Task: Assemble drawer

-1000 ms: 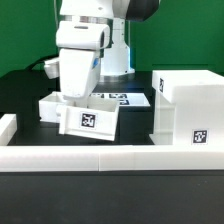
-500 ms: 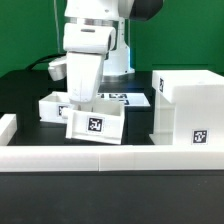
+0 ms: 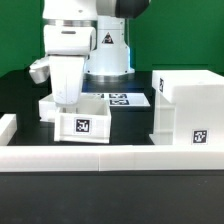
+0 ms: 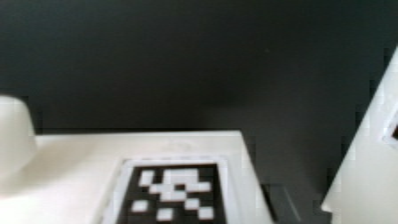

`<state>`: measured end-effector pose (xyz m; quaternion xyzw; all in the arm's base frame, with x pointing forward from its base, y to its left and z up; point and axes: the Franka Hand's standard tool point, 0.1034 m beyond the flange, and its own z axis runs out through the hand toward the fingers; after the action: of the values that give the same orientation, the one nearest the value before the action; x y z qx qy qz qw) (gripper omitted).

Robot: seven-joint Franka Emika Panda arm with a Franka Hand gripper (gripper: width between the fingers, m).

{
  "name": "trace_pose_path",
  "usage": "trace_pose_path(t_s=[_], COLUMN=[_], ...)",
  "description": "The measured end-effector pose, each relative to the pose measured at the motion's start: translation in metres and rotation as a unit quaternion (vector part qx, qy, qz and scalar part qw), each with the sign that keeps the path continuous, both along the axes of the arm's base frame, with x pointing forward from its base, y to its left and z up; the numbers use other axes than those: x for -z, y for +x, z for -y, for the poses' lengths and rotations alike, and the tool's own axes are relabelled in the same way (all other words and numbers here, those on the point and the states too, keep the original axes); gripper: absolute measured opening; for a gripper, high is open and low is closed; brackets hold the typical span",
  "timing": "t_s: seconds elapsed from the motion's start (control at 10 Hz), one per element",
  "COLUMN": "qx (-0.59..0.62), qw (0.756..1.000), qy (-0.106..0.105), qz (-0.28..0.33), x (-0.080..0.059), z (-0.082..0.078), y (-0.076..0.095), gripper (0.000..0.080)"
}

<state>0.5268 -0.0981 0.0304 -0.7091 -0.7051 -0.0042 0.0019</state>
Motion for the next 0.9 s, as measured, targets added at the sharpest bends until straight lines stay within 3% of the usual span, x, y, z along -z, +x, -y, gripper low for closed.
trace_pose_path(t_s=[0.3, 0.5, 0.9], qx=[-0.018, -0.03, -0.024], qw=[1.0, 0.999, 1.0], qy=[0.006, 0.006, 0.007], qz=[-0.007, -0.007, -0.006], x=[0.008, 0.012, 0.013], z=[-0.017, -0.028, -0.026], y=[0.001, 0.011, 0.012], gripper=[0.0041, 0.0041, 0.0041])
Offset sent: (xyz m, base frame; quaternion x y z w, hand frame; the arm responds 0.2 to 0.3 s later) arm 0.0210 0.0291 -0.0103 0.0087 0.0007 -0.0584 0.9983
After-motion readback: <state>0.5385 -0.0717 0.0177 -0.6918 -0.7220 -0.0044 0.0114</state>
